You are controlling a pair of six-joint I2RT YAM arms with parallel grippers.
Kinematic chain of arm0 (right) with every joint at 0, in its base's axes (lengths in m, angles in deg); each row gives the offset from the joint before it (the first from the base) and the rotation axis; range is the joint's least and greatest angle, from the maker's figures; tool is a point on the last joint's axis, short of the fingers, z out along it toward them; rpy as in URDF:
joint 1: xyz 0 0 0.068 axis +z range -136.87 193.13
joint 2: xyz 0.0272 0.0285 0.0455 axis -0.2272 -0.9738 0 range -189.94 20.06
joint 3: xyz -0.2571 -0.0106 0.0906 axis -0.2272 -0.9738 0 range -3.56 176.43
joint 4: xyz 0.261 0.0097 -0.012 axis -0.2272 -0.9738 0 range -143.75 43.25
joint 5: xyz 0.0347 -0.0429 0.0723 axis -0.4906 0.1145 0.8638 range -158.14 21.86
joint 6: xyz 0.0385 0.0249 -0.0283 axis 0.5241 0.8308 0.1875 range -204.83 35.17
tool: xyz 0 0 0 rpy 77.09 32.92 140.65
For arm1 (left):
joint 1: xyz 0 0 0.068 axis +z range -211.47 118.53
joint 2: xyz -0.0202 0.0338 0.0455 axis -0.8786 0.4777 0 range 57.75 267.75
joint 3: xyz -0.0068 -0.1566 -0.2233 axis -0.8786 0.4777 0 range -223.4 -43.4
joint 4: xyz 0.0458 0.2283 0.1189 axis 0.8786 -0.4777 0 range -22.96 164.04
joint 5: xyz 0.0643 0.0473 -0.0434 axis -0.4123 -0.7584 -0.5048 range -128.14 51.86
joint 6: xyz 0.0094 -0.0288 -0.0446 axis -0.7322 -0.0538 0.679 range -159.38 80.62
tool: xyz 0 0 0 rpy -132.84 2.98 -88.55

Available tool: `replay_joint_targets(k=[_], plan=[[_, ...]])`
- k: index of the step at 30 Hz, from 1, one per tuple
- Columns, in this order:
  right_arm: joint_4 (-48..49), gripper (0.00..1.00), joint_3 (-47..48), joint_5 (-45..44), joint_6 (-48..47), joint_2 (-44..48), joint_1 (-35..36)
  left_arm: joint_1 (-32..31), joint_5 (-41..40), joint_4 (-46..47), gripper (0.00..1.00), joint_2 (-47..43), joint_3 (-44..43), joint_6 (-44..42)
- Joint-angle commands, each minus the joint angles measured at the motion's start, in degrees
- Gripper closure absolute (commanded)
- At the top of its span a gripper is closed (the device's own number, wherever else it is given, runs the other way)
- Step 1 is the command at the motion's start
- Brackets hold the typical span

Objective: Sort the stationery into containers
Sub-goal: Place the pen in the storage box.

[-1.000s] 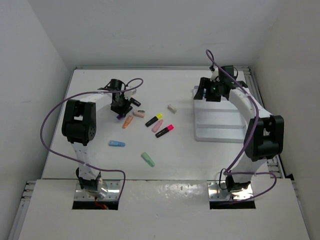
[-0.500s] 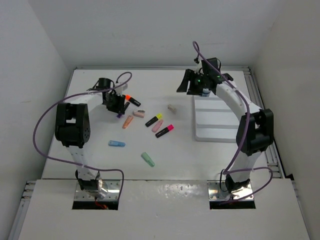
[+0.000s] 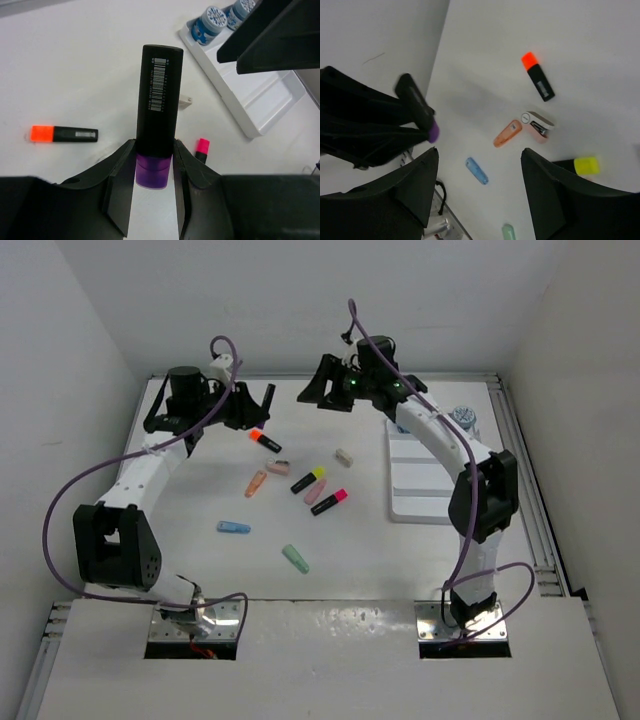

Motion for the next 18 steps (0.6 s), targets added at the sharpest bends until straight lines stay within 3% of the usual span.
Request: replay_joint_targets(k=[1, 5, 10, 13, 18], plan=[[4.3, 0.33, 3.7, 0.0, 2.0, 0.2, 2.2, -2.9, -1.3, -2.0, 1.00, -0.9, -2.3, 1.7], [8.4, 0.32, -0.2, -3.3, -1.7, 2.9, 5.1, -4.8, -4.4, -2.8, 1.00, -1.7, -3.2, 1.9], [8.0, 0.32, 1.5, -4.8, -3.4, 1.7, 6.6, -5.7, -3.8, -3.4, 1.00, -1.5, -4.2, 3.7], [8.5, 0.37, 2.3, -5.1, -3.5, 0.8, 7.0, -6.3, -3.7, -3.7, 1.00, -1.3, -4.9, 3.7], [8.7, 0.55, 2.8, -5.8, -3.8, -0.2, 7.3, -6.9, -3.0, -3.7, 1.00, -0.8, -5.0, 3.9]])
